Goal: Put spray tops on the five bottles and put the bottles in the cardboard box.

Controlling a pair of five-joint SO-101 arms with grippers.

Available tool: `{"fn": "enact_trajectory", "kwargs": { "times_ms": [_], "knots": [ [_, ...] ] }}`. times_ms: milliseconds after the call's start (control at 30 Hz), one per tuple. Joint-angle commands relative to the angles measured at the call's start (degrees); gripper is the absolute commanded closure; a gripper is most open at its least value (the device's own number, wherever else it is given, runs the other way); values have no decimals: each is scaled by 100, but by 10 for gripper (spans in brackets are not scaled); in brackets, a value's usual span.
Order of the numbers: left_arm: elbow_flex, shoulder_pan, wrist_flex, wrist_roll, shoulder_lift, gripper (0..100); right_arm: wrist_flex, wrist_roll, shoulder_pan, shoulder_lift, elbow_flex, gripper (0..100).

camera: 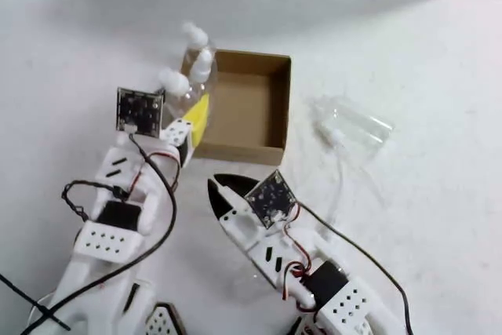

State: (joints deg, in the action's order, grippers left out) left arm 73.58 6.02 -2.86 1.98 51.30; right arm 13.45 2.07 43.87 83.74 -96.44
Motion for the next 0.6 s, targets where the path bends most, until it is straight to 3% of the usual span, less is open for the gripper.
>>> {"fn": "enact_trajectory", "kwargs": {
  "times_ms": [0,200,567],
  "knots": [
    [-651,31,-44,-62,-514,943,4,70,-66,75,-62,983],
    [-545,31,360,-62,-804,943,4,70,-75,75,-62,983],
    [-492,31,396,-62,-848,943,4,70,-75,75,-62,983]
  ]
}}
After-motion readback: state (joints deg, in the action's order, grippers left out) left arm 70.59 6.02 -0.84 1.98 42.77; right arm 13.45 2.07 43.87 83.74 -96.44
